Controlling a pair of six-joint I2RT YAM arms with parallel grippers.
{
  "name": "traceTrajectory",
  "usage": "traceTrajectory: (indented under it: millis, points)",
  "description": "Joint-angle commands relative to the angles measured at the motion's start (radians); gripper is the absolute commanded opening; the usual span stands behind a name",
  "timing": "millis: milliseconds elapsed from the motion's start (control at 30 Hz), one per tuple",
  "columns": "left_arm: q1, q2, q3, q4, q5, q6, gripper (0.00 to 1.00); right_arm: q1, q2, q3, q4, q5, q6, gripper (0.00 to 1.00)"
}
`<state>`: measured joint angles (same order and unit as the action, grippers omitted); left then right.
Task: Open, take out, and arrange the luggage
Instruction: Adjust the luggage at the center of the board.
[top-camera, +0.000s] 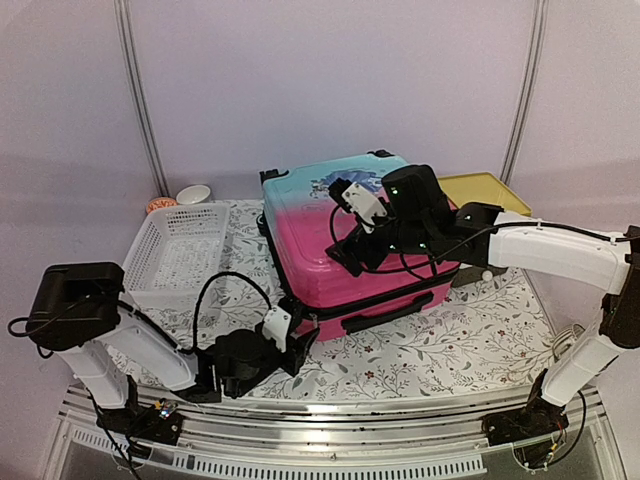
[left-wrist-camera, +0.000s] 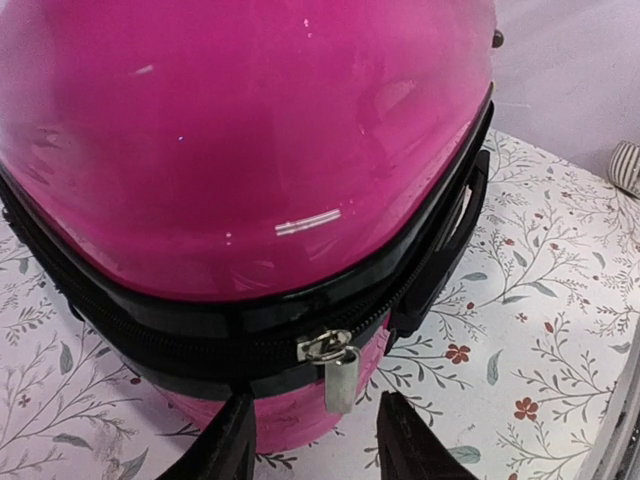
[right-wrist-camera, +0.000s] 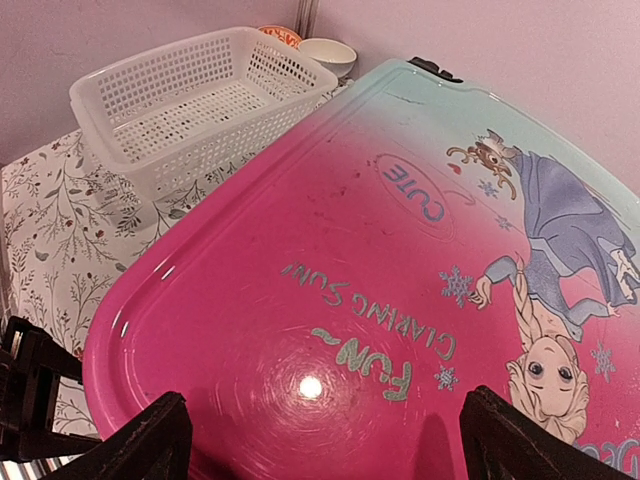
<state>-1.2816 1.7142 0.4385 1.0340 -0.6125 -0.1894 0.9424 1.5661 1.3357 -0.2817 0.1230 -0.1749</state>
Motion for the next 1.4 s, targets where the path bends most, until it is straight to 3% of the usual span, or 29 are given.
traceTrajectory:
  millis: [0, 133, 400, 667, 900, 1100, 1367]
  points:
    - [-0.035, 0.024, 0.055, 0.038, -0.114, -0.026, 0.41, 0.004, 0.003, -0.021, 0.014, 0.050, 0.007, 0.95]
    - [-0.063, 0.025, 0.040, 0.047, -0.161, -0.085, 0.39, 0.003, 0.011, -0.032, 0.034, 0.066, 0.015, 0.95]
    - [-0.113, 0.070, 0.001, 0.232, -0.224, 0.011, 0.39, 0.003, -0.012, -0.049, 0.048, 0.085, 0.032, 0.96]
    - [-0.132, 0.055, -0.080, 0.384, -0.191, 0.053, 0.43, 0.004, -0.150, -0.143, -0.027, -0.180, -0.172, 1.00]
    - [-0.153, 0.079, -0.117, 0.503, -0.225, 0.094, 0.47, 0.004, -0.077, -0.081, -0.151, 0.034, -0.287, 0.99]
    - [-0.153, 0.076, -0.160, 0.555, -0.251, 0.069, 0.47, 0.010, -0.005, -0.054, -0.082, 0.173, -0.316, 0.95]
    - [-0.152, 0.073, -0.203, 0.600, -0.306, 0.043, 0.47, 0.038, 0.045, 0.010, 0.072, 0.113, -0.316, 0.92]
